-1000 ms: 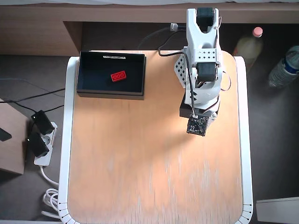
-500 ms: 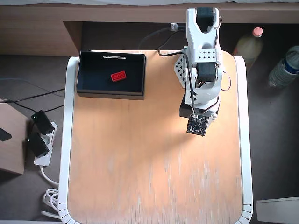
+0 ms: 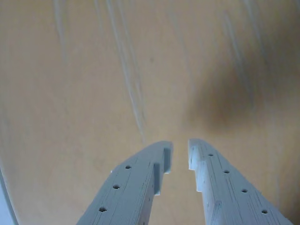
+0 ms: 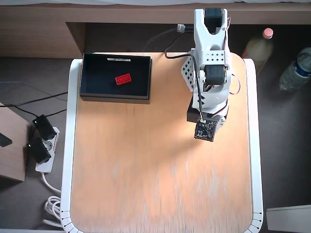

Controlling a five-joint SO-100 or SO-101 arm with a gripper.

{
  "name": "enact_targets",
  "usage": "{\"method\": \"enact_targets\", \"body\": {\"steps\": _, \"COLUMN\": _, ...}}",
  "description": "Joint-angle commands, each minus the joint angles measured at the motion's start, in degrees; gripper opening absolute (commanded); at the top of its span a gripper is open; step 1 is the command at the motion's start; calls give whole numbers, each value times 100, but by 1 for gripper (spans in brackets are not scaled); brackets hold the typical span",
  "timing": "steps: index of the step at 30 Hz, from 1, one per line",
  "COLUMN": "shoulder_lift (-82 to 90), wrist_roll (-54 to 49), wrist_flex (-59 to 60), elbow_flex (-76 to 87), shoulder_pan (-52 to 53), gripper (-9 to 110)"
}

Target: Grasp a lego block and put it in the bin.

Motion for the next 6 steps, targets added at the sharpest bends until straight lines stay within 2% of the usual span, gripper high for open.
{"method": "enact_targets", "body": {"steps": 1, "shoulder_lift": 519, "wrist_roll": -26, "wrist_flex": 53, "elbow_flex": 870, "shoulder_pan": -62, "gripper": 0}}
{"method": "enact_targets", "body": {"steps": 6, "shoulder_lift": 519, "wrist_roll": -26, "wrist_flex": 53, "elbow_flex": 870, "shoulder_pan": -62, "gripper": 0}}
